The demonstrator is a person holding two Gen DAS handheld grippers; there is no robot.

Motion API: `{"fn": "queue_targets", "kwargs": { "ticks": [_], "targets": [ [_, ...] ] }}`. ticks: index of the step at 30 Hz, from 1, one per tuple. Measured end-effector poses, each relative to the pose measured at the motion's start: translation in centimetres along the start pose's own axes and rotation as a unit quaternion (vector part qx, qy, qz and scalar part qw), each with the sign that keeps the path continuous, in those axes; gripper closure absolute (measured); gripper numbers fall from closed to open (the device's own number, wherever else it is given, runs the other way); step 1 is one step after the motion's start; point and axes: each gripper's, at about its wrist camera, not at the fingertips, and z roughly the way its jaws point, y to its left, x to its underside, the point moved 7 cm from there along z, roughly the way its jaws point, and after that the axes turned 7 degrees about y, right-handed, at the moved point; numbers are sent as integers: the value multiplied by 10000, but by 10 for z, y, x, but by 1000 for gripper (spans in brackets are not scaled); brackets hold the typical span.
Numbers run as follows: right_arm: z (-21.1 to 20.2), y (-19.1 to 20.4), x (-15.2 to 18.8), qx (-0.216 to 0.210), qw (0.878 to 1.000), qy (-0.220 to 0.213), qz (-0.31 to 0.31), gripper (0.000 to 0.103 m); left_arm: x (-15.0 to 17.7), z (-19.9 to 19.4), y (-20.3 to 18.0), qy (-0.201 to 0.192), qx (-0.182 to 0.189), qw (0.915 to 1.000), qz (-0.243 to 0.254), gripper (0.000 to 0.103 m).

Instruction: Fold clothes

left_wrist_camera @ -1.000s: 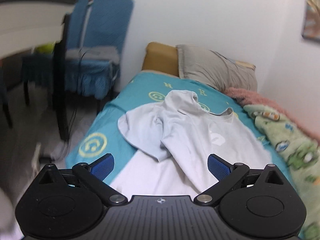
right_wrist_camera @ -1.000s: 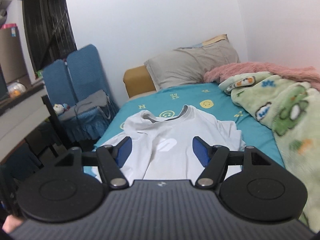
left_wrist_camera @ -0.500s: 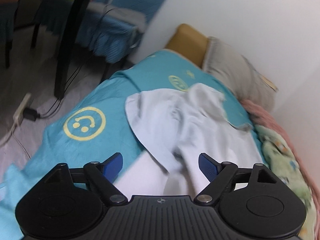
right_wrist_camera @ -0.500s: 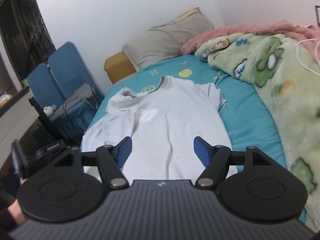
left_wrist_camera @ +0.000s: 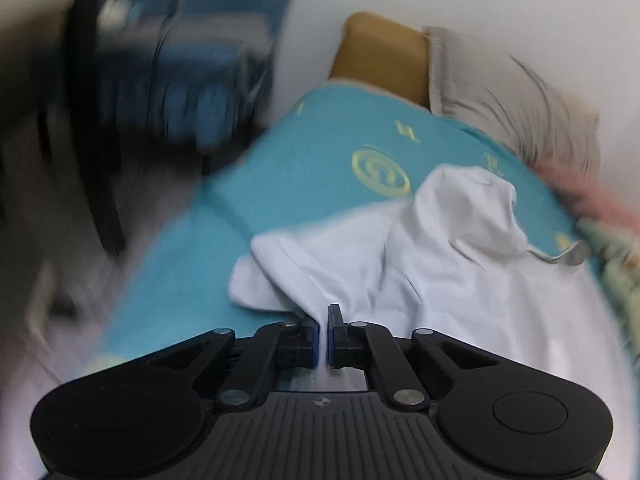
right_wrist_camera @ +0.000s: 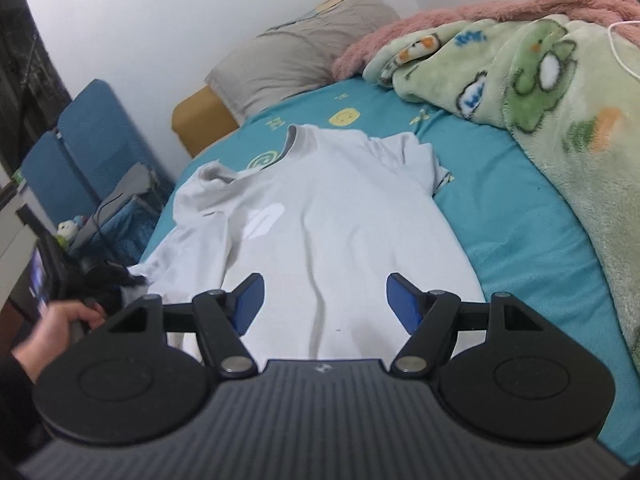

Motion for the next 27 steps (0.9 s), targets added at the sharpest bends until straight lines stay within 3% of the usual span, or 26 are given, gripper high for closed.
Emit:
{"fn": "queue_targets", "kwargs": {
  "ticks": [2,5,7,9,10,12,15,18,20,27],
  "targets": [
    [2,6,1,39,9999,-72,-106,32,-33,-8,-2,-299,-516,9975,377,99],
    [4,9,-2,150,9994,-165,-276,32,-67,-12,-2,-746,-1462,9825,880,98],
    [4,8,-5,235,9989,-231,-345,33,-68,-7,5,-620,-1627,9817,768,95],
    [4,6,-7,324,9984,-279,-382,32,-69,-3,12,-494,-1790,9804,656,84],
    [3,4,-8,330,9983,-303,-381,32,-65,-4,16,-441,-1739,9822,548,82],
    [1,3,-10,348,9981,-354,-373,32,-44,-16,19,-207,-1406,9893,333,62],
    [-5,1,-14,301,9980,-431,-337,32,4,-50,20,339,-643,9971,245,60],
    [-13,3,-17,208,9980,-499,-313,32,70,-101,13,889,29,9956,291,47],
    [-19,4,-17,162,9979,-536,-336,33,120,-136,8,1284,434,9902,331,45],
    [-48,9,-9,173,9958,-683,-584,32,210,-180,-15,1791,325,9782,998,42]
  ]
}}
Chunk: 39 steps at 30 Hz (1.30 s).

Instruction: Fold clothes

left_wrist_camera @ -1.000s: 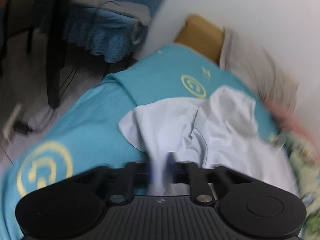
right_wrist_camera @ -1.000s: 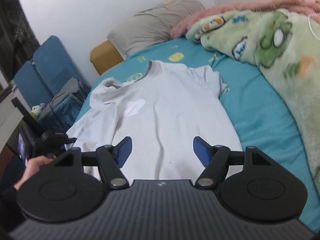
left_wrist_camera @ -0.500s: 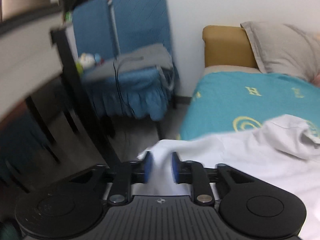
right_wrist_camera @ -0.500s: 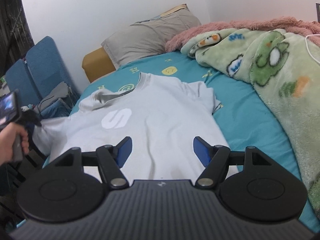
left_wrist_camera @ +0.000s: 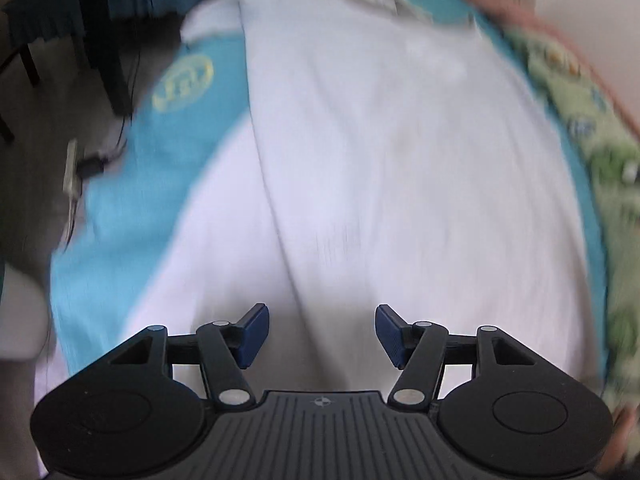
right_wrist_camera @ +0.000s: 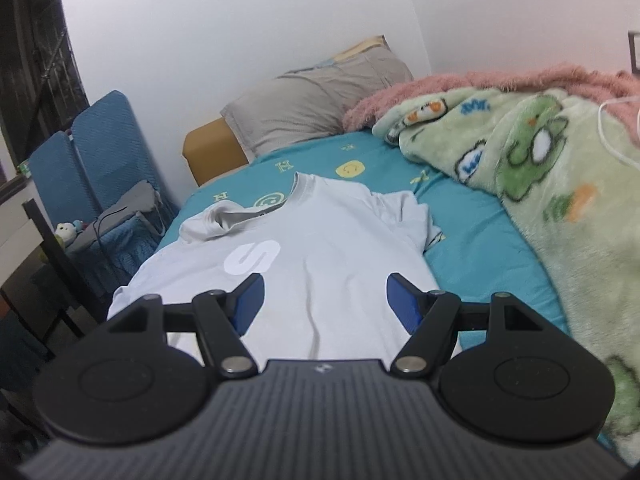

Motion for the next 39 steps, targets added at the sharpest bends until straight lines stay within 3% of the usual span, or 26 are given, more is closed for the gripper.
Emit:
{"fn": "queue_targets", "kwargs": {
  "ticks": [2,4,5,6,8,12,17,19,23,28,31,33,39],
  "targets": [
    [-9,-1,2,2,10000,-5,-54,32,24,-1,-12,142,-85,9997,185,46],
    [-19,-4,5,-1,10000,5,-24,32,48,-3,-24,283,-171,9988,371,72],
    [-24,-5,7,-8,10000,17,-17,32,54,-6,-25,308,-152,9987,382,90],
    [-28,-5,8,-5,10000,5,-29,32,55,-11,-23,286,-73,9991,312,100],
    [-36,-5,10,23,9999,-39,-90,32,56,-23,-14,313,-37,9993,190,100],
    [-42,-7,8,80,9998,-148,-138,32,58,-51,13,308,-302,9990,-89,100],
    [-39,-12,4,107,9998,-172,-68,32,51,-46,38,259,-1002,9946,-76,100],
    [-37,-12,5,84,9999,-100,-48,32,56,-38,38,342,-989,9945,-43,98],
    [-35,-11,7,27,10000,-48,-55,32,57,-36,39,214,-888,9957,-133,70],
    [-37,-5,6,-56,9999,-90,-116,32,41,-59,5,-584,-829,9942,357,41],
    [-37,-4,4,-69,9998,-107,-162,32,28,-76,-26,-1195,-838,9872,647,33],
    [-37,-4,3,-61,9997,-109,-193,33,18,-87,-47,-1596,-796,9810,759,22],
    [-35,-6,-1,280,9986,-216,-398,33,-6,-84,-95,-2421,-325,9679,600,14]
  ]
}}
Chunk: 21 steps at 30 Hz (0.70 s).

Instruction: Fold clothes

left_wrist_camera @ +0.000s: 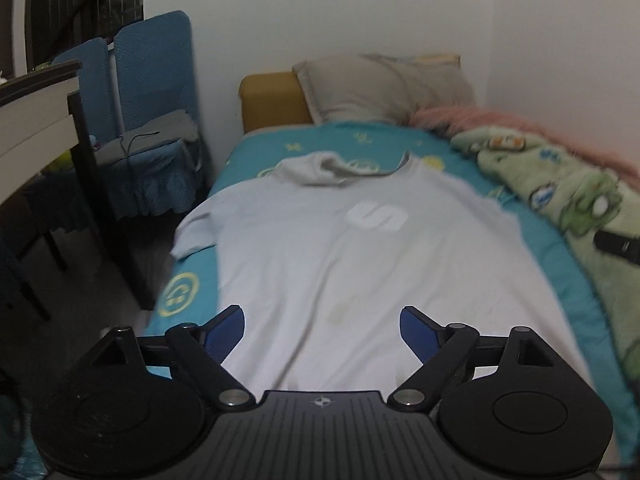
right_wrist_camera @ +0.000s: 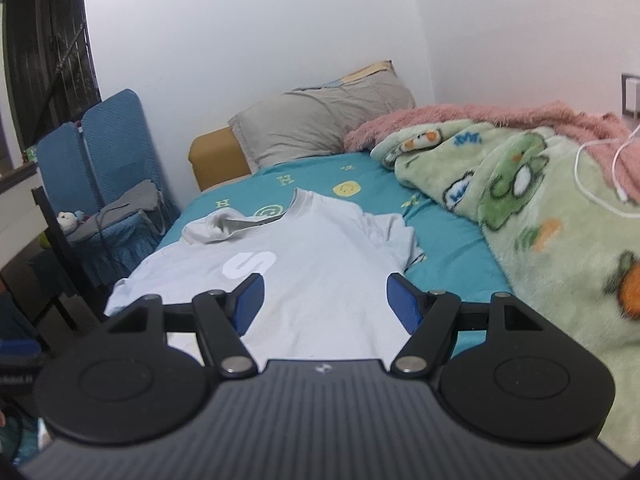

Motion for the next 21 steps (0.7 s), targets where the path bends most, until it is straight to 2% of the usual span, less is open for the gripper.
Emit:
{"fn": "queue_targets", "kwargs": {
  "ticks": [2,3,4,9,16,21],
  "targets": [
    [1,-1,-1,130,9999,-35,-73,25,3,7,-10,-358,-14,9993,-75,11],
    [2,-2,-1,180,9998,-40,-86,14,6,12,-15,-465,-31,9989,-21,10],
    [4,-2,-1,228,9997,-42,-99,10,11,19,-19,-492,-34,9988,41,10],
    [21,3,3,294,9993,107,-211,10,34,53,-14,-149,197,9997,55,10],
    [46,11,12,338,9982,298,-393,10,42,67,5,133,359,9989,-285,8],
    [68,7,17,239,9985,456,-199,10,45,72,15,225,257,9985,-419,8]
  ]
}}
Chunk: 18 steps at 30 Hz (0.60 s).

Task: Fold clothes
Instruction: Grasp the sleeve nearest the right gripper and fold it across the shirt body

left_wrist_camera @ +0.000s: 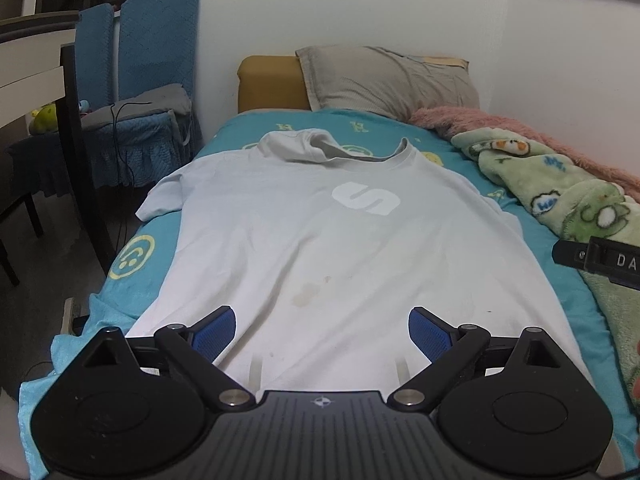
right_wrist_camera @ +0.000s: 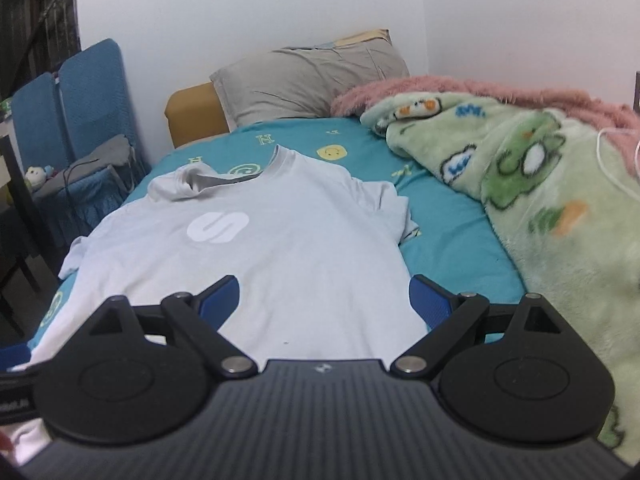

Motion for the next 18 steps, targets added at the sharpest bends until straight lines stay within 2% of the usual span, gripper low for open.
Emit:
{"fn": "queue_targets", "kwargs": {
  "ticks": [2,4,7,8,10,11,15,18],
  "targets": [
    [15,-8,-9,-222,9996,-2,159,10,1,2,4,30,-50,10000,-54,8],
    [36,-25,-26,-444,9973,-39,585,10,3,8,4,87,-32,9999,-94,8],
    [86,-55,-46,-501,9902,74,1298,10,7,18,2,186,27,9997,-149,8],
    [102,-65,-53,-519,9867,112,1534,11,9,21,2,219,47,9996,-167,8],
    [135,-85,-66,-555,9780,188,2003,22,9,27,1,238,124,9994,-220,8],
    [151,-95,-73,-573,9727,225,2237,23,9,31,1,236,169,9993,-246,8],
    [211,-122,-79,-336,9594,350,2777,24,7,48,2,266,287,9987,-333,8],
    [248,-131,-70,-394,9436,672,3218,26,6,63,4,321,353,9981,-401,8]
  ]
}}
